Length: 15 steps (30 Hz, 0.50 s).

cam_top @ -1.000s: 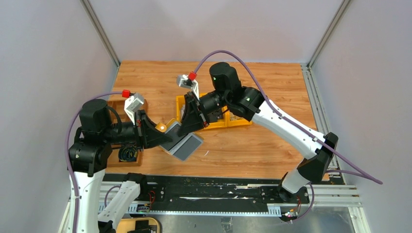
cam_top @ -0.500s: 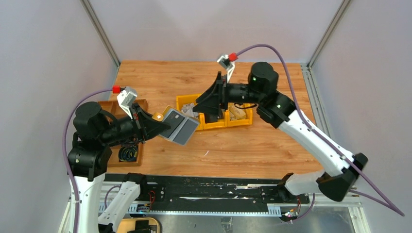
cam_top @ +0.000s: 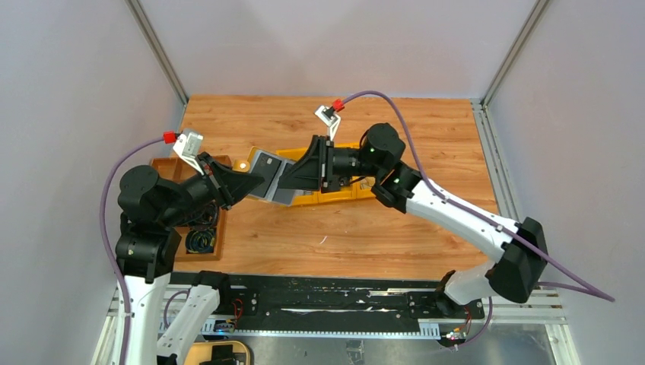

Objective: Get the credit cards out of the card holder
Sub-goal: Remove the credit card from the card holder.

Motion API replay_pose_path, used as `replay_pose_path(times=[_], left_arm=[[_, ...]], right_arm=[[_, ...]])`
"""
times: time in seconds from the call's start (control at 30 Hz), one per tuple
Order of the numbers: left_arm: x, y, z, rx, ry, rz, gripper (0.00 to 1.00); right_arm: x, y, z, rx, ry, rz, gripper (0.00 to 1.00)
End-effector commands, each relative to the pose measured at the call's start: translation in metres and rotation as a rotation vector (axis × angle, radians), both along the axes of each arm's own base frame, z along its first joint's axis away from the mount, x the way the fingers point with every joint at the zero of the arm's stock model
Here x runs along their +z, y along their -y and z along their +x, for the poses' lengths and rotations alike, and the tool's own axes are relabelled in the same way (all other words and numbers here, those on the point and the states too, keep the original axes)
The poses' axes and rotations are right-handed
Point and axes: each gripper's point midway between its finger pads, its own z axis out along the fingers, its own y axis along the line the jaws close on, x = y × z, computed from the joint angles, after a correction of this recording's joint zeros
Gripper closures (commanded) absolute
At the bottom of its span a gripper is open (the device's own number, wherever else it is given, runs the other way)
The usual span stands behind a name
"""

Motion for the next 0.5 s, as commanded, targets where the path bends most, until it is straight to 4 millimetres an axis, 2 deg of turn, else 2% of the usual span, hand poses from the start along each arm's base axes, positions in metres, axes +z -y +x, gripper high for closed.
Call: replay_pose_path(times=[0.0,0.3,0.47], left_arm=[[0.023,0.004,-0.005,-0.025,0.069,-0.079,1.00],[0.036,0.019,-0.033,-0.182,0.054,-0.166,1.00],[0.050,0.023,-0.047,-0.246,0.067,-0.206,1.00]], right_arm=[[0.015,-0.005,-0.014,0.090,-0.027,0.087,0.47],[-0.007,-0.018,-0.002,0.094,-0.100,0.072,0.51],[-0.006,-0.018,-0.002,0.089,-0.099,0.077,0.51]])
